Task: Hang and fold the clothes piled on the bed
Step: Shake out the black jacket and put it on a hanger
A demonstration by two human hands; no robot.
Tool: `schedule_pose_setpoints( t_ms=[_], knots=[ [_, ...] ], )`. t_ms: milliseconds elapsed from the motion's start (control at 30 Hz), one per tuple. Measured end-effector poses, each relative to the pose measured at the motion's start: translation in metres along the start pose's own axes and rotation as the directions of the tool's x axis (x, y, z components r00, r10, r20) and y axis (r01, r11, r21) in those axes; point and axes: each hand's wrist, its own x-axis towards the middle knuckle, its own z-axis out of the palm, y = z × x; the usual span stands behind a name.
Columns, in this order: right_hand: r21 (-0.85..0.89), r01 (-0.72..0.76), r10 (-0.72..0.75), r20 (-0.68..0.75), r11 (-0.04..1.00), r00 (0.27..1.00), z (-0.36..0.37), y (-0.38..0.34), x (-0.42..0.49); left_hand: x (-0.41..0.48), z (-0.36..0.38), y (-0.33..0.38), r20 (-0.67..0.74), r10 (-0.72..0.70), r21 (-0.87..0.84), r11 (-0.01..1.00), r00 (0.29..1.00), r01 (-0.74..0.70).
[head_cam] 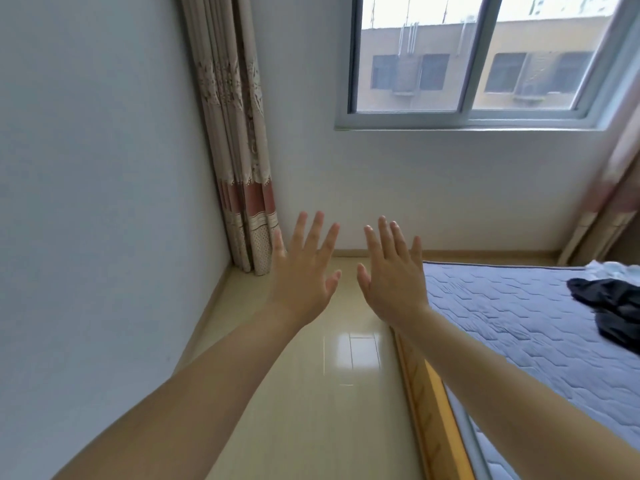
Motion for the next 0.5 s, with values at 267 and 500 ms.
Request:
schedule_pose_setpoints(
  t_ms=[267, 500],
  knots=[
    [-0.104, -0.179, 0.185, 0.061, 0.978, 0.981, 0.109, 0.016, 0.193, 0.194, 0.119, -0.098, -0.014, 0.137, -0.091, 0.986, 0.99, -0.138],
    [-0.152, -0.263, 0.274, 0.057, 0.953, 0.96, 0.211, 0.073, 0.295, 0.342, 0.236, -0.096, 0.058, 0.238, -0.202, 0.954, 0.97, -0.222]
  ],
)
